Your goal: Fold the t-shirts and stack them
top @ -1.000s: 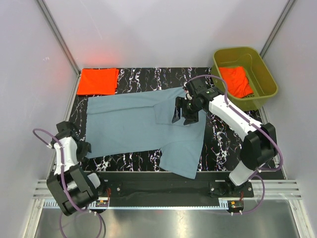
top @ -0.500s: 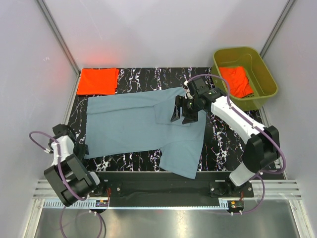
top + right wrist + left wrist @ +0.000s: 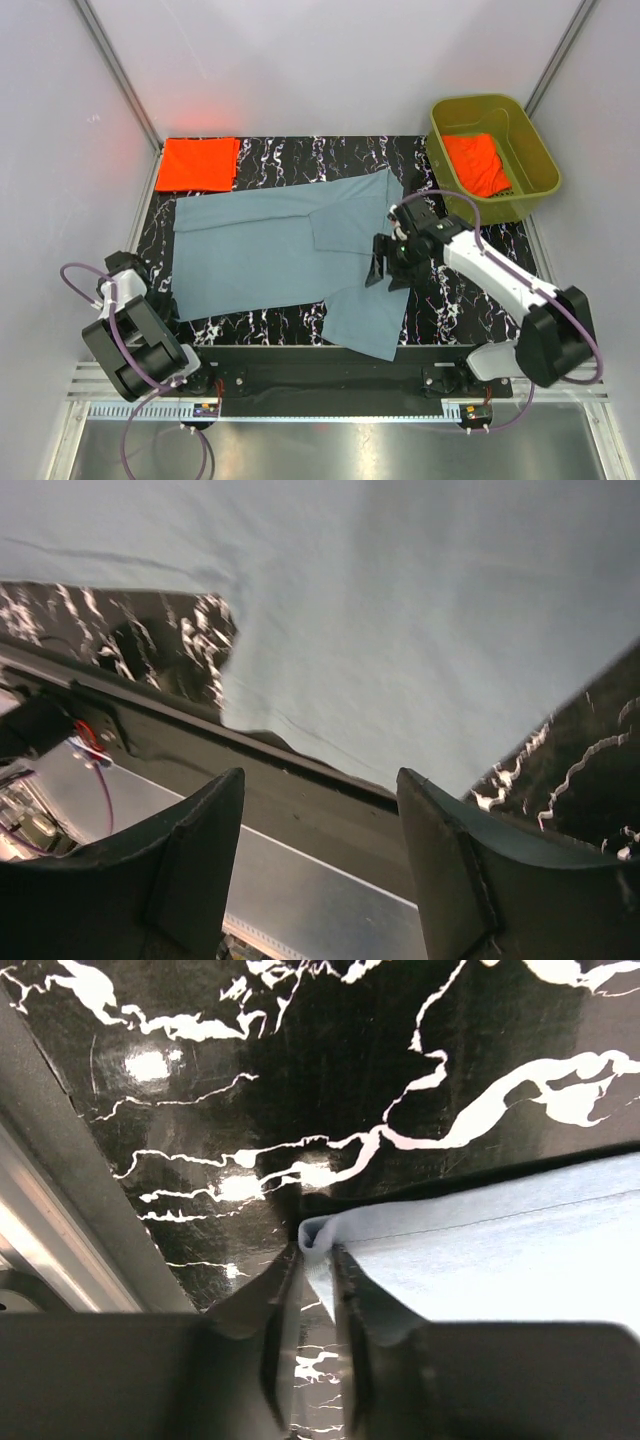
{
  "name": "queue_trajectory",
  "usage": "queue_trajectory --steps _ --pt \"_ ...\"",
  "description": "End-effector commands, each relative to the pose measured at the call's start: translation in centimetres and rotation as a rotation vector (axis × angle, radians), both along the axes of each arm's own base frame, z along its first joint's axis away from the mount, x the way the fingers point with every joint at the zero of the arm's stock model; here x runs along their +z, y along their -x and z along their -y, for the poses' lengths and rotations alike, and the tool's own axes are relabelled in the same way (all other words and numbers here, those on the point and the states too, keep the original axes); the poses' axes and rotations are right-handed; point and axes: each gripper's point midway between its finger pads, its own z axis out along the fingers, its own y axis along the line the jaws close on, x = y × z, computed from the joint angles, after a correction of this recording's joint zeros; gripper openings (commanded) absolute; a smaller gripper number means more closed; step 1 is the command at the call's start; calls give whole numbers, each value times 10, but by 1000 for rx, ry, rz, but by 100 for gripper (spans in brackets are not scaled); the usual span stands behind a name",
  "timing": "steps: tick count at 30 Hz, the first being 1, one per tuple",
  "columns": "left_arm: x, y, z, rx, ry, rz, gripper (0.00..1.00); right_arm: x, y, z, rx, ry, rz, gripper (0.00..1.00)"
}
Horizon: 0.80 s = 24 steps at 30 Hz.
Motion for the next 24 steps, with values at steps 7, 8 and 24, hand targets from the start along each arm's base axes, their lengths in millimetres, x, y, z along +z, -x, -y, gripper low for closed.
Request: queue_trajectory --steps 7,8,24 --pt "6 -29 -16 -40 -26 120 0 -46 74 33 -158 30 -189 56" --pt "7 -31 -16 -43 -24 127 0 -48 79 33 -171 24 -212 56" --pt "-5 -26 -3 -35 17 141 0 -101 70 41 -312 70 -219 49"
